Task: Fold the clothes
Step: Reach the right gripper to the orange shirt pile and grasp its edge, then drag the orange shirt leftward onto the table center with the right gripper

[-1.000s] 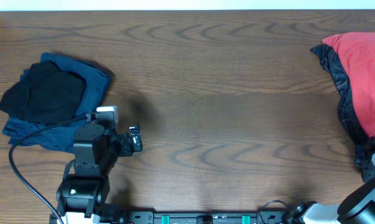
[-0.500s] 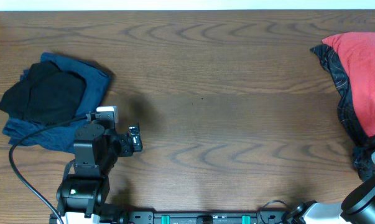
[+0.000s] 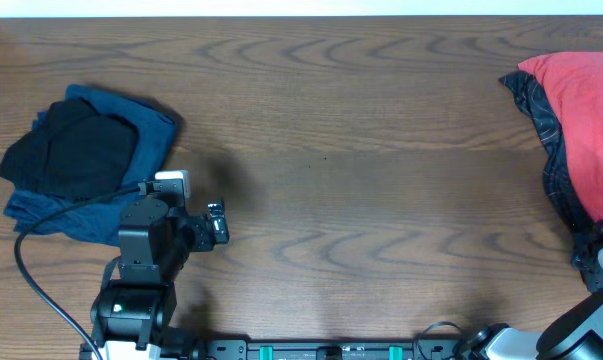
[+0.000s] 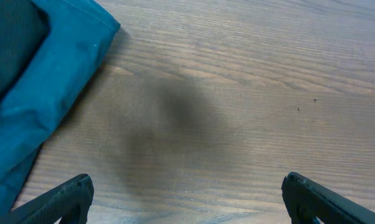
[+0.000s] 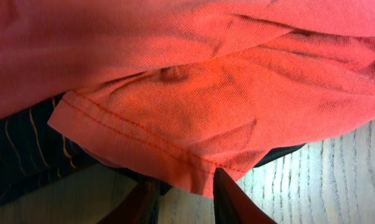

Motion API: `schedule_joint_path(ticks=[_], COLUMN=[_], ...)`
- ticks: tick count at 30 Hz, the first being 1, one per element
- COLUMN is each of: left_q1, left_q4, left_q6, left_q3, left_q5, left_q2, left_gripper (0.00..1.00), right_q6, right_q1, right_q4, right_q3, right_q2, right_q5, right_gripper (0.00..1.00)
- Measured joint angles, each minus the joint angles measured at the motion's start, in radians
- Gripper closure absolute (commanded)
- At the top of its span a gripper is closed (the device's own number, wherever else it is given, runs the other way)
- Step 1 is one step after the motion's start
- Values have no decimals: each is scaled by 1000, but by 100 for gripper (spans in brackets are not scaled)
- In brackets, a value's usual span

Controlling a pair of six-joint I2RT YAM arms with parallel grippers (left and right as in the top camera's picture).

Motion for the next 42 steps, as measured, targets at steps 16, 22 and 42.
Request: schedule_joint_path(ticks=[16,22,42], left_q1=[0,0,0], left_q4=[0,0,0], left_q6=[0,0,0], left_q3=[0,0,0], left_q5=[0,0,0], left_q2=[0,0,1], left_gripper=[2,2,2], right_q6=[-3,-40,-480], right_q1=[-1,0,799], right_q4=[-5,-29,-269], right_q3=[0,11,454], right_q2=[0,-7,-233], right_q5=[0,-49,-376], right_gripper=[99,99,99])
